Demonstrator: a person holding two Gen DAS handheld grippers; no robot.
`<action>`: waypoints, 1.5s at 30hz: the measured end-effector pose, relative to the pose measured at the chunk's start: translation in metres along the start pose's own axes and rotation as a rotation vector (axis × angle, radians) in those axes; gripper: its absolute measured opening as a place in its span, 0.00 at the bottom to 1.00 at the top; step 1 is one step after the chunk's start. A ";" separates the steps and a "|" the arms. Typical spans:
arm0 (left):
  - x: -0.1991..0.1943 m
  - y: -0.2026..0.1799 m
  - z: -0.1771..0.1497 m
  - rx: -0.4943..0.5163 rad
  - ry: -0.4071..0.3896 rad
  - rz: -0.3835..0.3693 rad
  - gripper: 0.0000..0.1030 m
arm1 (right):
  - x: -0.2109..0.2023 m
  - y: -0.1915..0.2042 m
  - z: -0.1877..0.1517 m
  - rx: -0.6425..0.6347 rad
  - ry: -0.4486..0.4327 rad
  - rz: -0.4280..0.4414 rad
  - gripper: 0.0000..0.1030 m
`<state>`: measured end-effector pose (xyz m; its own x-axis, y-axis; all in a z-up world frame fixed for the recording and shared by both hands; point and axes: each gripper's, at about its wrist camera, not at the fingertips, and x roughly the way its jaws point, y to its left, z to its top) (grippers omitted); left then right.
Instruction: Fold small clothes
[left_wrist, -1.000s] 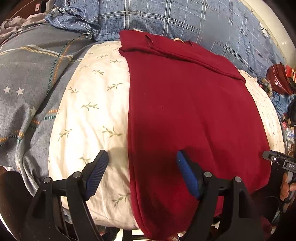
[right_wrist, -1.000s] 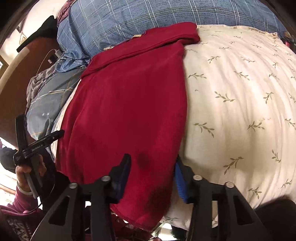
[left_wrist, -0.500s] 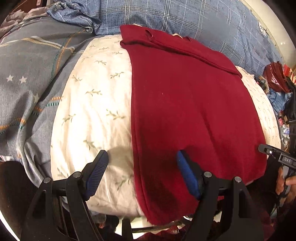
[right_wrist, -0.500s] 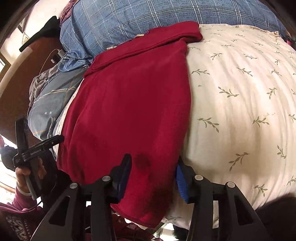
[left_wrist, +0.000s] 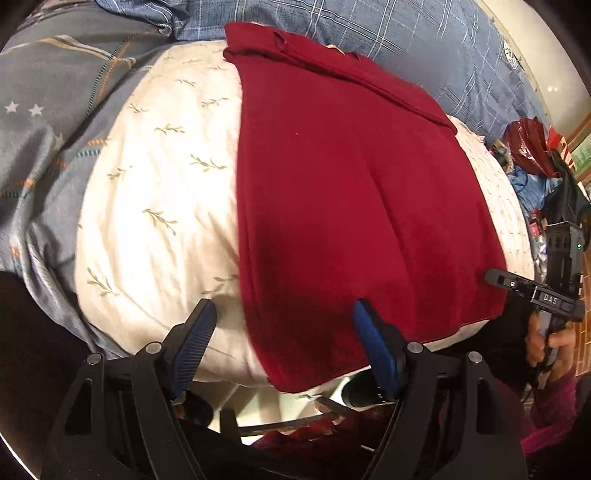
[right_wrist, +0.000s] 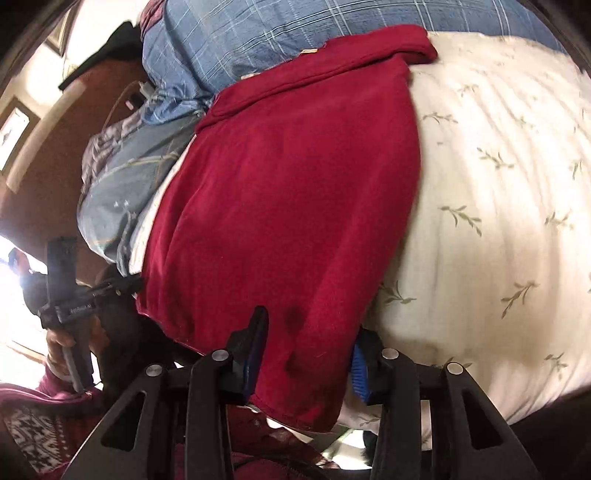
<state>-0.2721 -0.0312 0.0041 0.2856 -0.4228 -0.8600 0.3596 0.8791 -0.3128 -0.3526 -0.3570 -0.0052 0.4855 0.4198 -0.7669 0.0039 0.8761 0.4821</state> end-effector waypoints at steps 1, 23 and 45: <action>0.000 -0.001 -0.001 0.003 0.001 -0.005 0.74 | 0.000 -0.001 -0.001 0.001 -0.009 0.015 0.44; 0.012 -0.003 0.005 0.021 0.040 -0.027 0.32 | 0.006 -0.004 -0.008 0.025 0.030 0.091 0.25; -0.047 0.009 0.147 0.036 -0.313 -0.099 0.05 | -0.037 0.015 0.132 -0.049 -0.325 0.109 0.11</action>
<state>-0.1516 -0.0355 0.1012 0.5044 -0.5579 -0.6590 0.4288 0.8243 -0.3695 -0.2553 -0.3900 0.0861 0.7338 0.4213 -0.5330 -0.1017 0.8438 0.5270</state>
